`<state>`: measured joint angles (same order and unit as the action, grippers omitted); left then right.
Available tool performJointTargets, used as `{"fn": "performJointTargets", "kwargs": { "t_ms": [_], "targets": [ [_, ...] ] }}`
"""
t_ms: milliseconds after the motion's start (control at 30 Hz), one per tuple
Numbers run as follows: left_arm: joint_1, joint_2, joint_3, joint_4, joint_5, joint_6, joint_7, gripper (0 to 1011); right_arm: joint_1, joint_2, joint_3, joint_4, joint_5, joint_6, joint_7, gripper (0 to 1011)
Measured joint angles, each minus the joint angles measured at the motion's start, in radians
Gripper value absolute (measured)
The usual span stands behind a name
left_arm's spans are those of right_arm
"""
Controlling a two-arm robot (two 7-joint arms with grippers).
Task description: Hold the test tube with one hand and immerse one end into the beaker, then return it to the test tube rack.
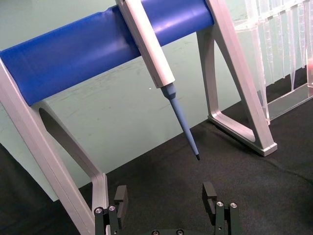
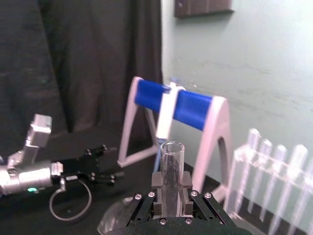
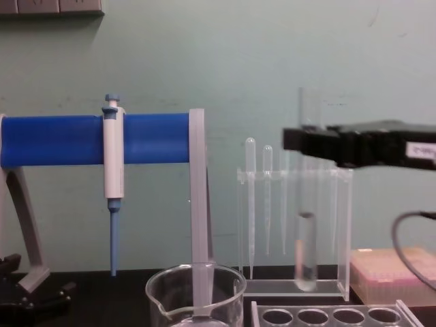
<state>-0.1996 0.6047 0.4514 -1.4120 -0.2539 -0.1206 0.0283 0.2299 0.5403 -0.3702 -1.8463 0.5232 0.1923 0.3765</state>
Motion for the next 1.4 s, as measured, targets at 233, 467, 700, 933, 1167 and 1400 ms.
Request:
{"fn": "performJointTargets", "kwargs": {
  "t_ms": [233,467,700,933,1167,1400],
  "targets": [
    [0.0,0.0,0.0,0.0,0.0,0.0,0.0,1000,0.107,-0.061,-0.081,0.037,-0.03,0.014,0.028,224],
    [0.0,0.0,0.0,0.0,0.0,0.0,0.0,1000,0.174,-0.132,-0.148,0.13,-0.056,-0.018,0.052,224],
    [0.0,0.0,0.0,0.0,0.0,0.0,0.0,1000,0.194,-0.188,-0.192,0.251,-0.092,-0.095,0.073,224],
    [0.0,0.0,0.0,0.0,0.0,0.0,0.0,1000,0.17,-0.218,-0.207,0.363,-0.124,-0.181,0.094,224],
    [0.0,0.0,0.0,0.0,0.0,0.0,0.0,1000,0.144,-0.236,-0.198,0.43,-0.14,-0.245,0.108,224],
    [0.0,0.0,0.0,0.0,0.0,0.0,0.0,1000,0.135,-0.247,-0.187,0.444,-0.152,-0.256,0.118,224]
  ]
}}
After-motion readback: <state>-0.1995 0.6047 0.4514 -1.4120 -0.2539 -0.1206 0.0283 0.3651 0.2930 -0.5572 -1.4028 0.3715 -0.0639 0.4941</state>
